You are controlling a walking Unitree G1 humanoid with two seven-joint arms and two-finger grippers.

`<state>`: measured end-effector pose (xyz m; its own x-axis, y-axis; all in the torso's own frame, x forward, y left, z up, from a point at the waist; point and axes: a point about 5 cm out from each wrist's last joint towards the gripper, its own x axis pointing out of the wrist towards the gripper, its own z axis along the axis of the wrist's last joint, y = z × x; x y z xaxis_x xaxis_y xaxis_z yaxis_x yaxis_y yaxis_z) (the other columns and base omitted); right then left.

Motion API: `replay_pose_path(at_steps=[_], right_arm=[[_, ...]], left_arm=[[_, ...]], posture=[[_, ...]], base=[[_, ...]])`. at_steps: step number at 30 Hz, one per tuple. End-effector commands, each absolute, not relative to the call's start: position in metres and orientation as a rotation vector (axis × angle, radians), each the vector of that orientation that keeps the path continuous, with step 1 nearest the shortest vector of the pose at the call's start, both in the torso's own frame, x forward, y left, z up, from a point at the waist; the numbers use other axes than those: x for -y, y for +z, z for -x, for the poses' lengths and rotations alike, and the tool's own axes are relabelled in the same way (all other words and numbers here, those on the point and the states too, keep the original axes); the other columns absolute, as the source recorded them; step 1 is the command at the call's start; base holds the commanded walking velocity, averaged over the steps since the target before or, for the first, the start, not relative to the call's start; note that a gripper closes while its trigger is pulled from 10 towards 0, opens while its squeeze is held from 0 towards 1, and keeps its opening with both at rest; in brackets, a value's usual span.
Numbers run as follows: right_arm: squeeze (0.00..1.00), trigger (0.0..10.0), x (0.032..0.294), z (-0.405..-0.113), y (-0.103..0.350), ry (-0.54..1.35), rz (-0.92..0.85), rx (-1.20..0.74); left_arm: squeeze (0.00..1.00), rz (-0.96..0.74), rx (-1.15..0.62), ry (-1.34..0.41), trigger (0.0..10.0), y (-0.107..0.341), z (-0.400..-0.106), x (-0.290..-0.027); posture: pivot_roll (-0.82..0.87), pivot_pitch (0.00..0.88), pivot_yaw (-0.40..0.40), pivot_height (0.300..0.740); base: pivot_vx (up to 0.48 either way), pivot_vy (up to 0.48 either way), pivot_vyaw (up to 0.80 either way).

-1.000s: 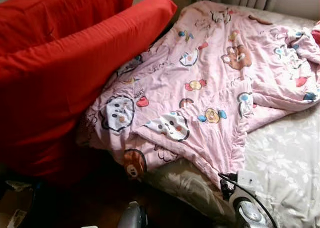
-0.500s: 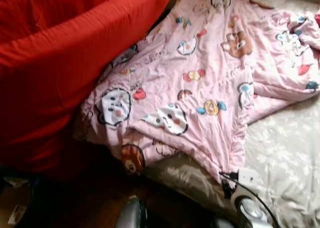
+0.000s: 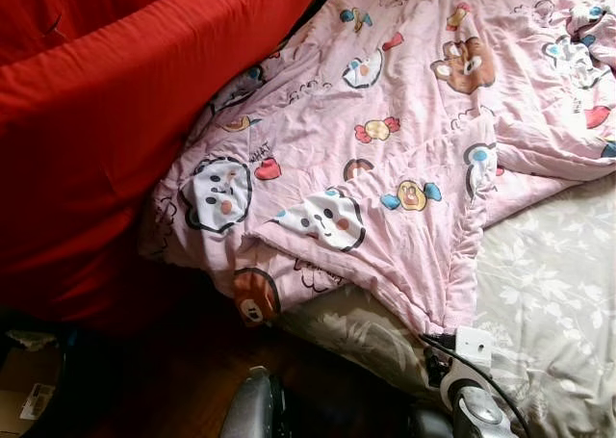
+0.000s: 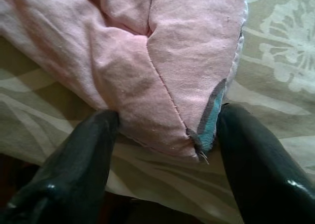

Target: Clean up the room

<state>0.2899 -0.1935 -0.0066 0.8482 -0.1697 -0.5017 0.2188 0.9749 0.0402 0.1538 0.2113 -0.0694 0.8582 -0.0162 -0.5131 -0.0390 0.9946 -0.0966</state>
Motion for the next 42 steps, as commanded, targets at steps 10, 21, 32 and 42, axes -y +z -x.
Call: replay_pose_path(at_steps=[10,21,32,42], right_arm=[[0.0,0.0,0.188,-0.279,-0.017,-0.206,-0.124,-0.557],[0.0,0.0,0.193,-0.279,-0.016,-0.222,-0.134,-0.54],[0.0,0.0,0.191,-0.282,-0.014,-0.207,-0.146,-0.522],[0.0,0.0,0.192,-0.275,-0.019,-0.212,-0.16,-0.523]], left_arm=[[0.0,0.119,-0.631,0.018,10.0,-0.081,-0.129,-0.212],[0.0,0.12,-0.635,0.02,10.0,-0.081,-0.129,-0.212],[0.0,0.119,-0.643,0.02,10.0,-0.081,-0.135,-0.211],[0.0,0.109,-0.678,0.033,10.0,-0.08,-0.15,-0.206]], posture=[[0.12,0.433,0.095,0.64],[0.11,0.429,0.093,0.64],[0.1,0.397,0.087,0.64],[0.07,0.321,0.069,0.64]], base=[[0.0,0.0,0.0],[0.0,0.0,0.0],[0.0,0.0,0.0],[0.0,0.0,0.0]])
